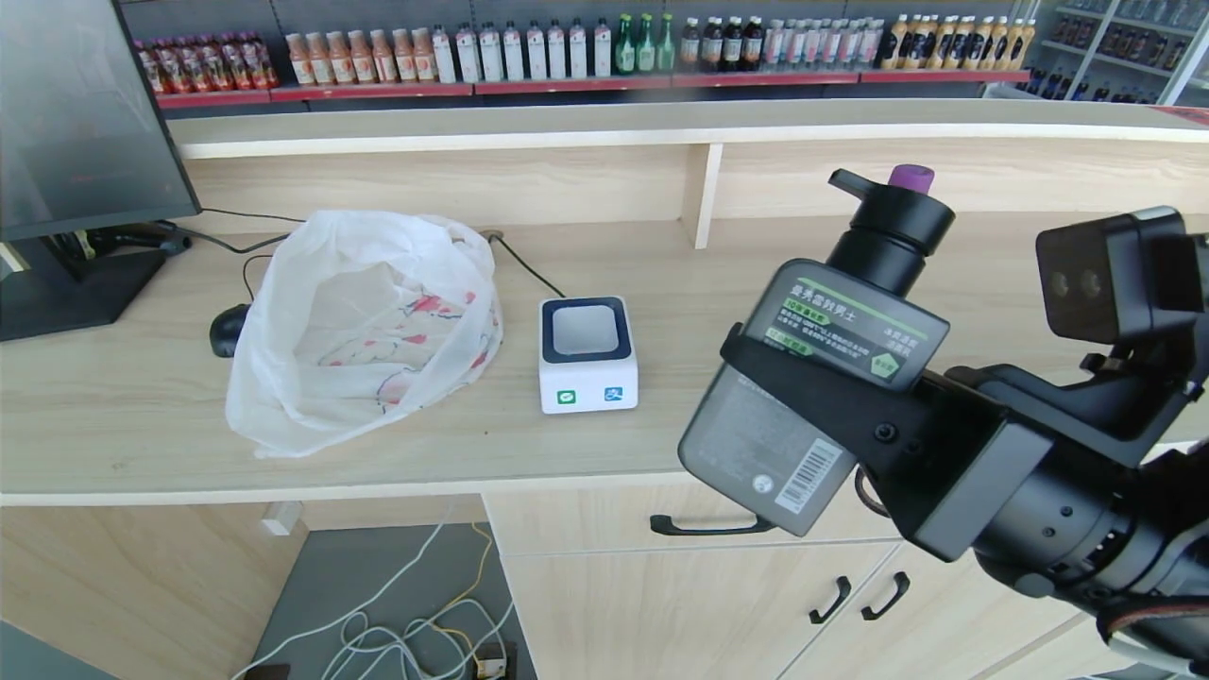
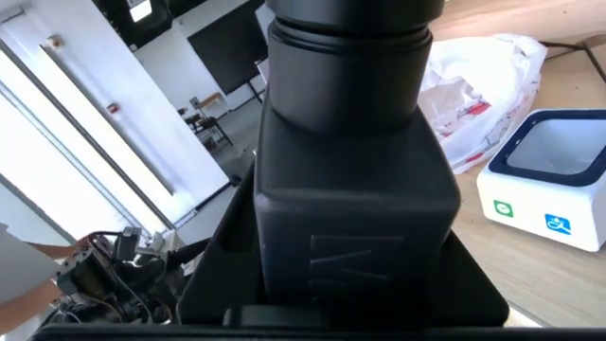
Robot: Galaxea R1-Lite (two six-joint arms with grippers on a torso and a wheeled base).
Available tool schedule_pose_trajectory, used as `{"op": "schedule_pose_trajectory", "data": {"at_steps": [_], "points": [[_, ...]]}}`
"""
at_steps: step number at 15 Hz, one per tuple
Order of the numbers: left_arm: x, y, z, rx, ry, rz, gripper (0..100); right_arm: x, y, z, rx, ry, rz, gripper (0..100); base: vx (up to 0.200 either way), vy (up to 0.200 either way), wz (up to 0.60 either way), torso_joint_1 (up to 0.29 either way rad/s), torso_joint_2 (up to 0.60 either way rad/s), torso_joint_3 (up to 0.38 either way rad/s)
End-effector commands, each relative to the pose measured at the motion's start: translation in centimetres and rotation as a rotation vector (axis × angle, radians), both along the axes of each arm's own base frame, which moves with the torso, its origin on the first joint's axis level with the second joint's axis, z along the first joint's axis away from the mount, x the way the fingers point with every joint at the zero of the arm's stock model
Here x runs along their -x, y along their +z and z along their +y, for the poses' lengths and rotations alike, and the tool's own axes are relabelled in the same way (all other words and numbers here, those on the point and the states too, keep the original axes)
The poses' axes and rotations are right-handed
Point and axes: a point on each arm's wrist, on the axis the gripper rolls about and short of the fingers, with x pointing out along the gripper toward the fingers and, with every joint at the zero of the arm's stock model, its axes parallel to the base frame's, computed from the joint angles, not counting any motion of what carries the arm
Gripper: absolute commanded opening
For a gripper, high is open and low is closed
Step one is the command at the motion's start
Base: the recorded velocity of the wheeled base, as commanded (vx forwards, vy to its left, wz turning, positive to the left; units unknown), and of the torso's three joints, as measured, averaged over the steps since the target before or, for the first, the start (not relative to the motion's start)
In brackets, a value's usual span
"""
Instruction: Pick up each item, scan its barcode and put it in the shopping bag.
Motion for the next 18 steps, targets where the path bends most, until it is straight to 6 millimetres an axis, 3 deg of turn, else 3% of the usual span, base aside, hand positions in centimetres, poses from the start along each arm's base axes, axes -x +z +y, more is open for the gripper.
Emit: {"op": "schedule_pose_trajectory", "data": {"at_steps": [1, 8, 14, 18], "points": [[0.0, 0.0, 0.0, 0.000, 0.001, -0.002, 100, -0.2, -0.1, 0.2, 0.012, -0.007, -0.010, 0, 0.000, 0.000, 0.00, 0.000, 0.00, 0.000], [0.0, 0.0, 0.0, -0.001, 0.001, 0.000, 100, -1.1, -1.0, 0.9, 0.205, -0.152, -0.141, 0, 0.000, 0.000, 0.00, 0.000, 0.00, 0.000], [0.0, 0.0, 0.0, 0.000, 0.001, 0.000, 100, -2.2, 0.0, 0.9, 0.313, -0.660, -0.201, 0, 0.000, 0.000, 0.00, 0.000, 0.00, 0.000], [0.0, 0.0, 0.0, 0.000, 0.001, -0.002, 100, -3.1, 0.5, 1.9, 0.406, -0.828, -0.258, 0, 0.000, 0.000, 0.00, 0.000, 0.00, 0.000]]}}
